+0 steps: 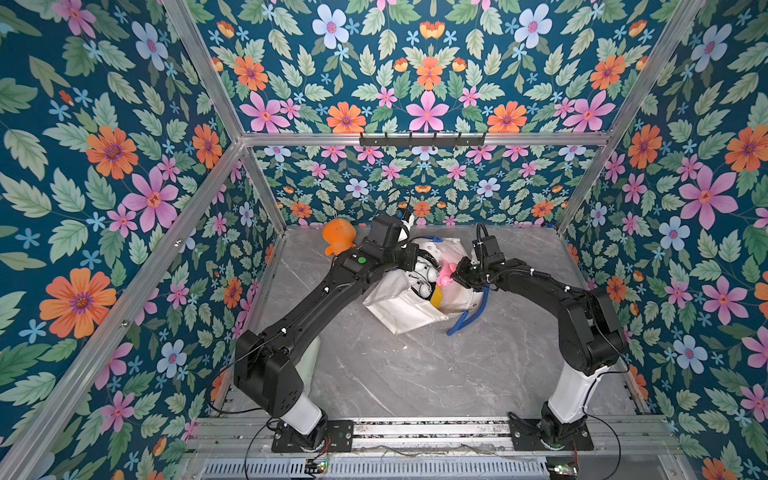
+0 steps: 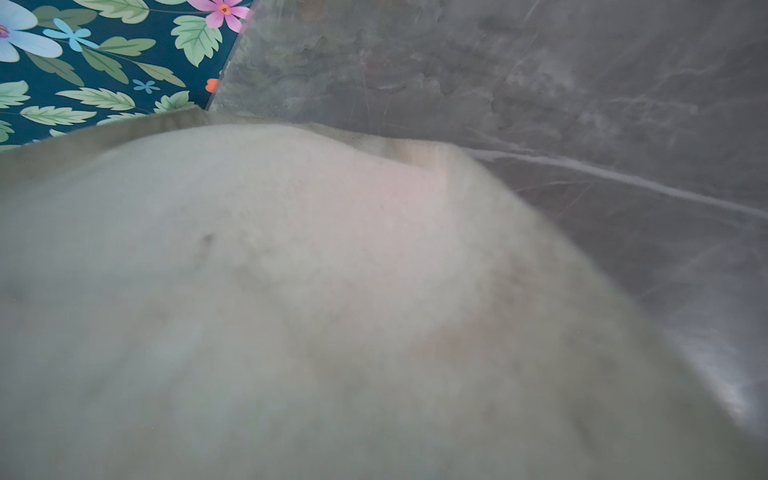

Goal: Take the alarm clock out of the canvas bag
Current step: Pick up the alarm from the canvas bag.

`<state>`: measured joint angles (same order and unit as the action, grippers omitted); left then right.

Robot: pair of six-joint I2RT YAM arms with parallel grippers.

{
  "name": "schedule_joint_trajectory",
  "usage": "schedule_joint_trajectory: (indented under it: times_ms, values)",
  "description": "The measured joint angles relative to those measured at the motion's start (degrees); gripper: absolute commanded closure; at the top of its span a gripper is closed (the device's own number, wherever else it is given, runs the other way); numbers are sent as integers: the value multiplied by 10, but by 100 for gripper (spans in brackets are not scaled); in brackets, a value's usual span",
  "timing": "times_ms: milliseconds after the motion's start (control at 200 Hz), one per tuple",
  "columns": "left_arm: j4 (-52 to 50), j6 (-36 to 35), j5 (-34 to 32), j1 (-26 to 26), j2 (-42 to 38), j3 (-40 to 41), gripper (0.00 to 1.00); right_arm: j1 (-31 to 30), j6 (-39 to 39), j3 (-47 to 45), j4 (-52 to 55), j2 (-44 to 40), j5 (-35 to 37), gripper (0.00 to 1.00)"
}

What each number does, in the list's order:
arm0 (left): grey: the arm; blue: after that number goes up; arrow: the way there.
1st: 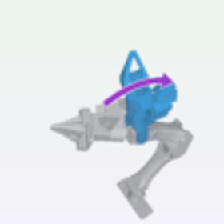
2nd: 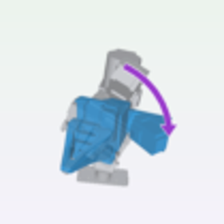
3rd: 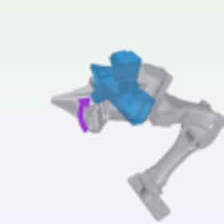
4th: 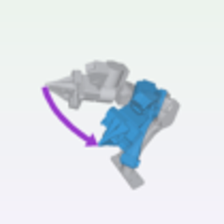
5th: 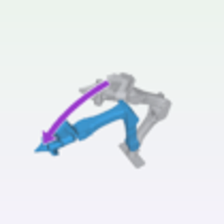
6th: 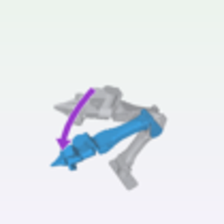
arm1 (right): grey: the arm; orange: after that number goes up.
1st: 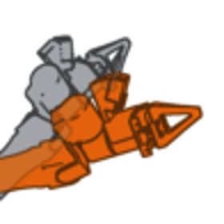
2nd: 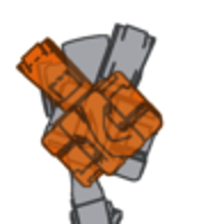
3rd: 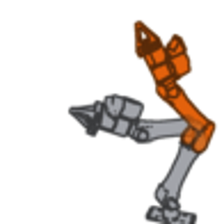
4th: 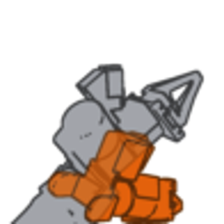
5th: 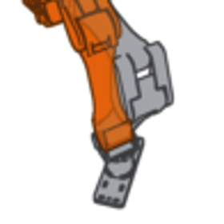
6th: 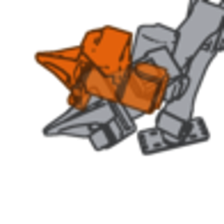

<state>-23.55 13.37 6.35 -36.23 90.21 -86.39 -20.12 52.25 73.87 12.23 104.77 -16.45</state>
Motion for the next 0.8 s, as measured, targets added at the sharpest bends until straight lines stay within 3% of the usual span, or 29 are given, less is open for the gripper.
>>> schedule_joint_trajectory:
  times_ms: [500,710,800]
  values:
    - [2,15,17,0,0,2,100,0,2,23,-28,37,-16,81]
    - [4,16,17,0,0,3,100,0,5,28,-36,45,-18,90]
    - [5,16,17,0,-3,6,100,0,4,33,-32,43,-18,100]
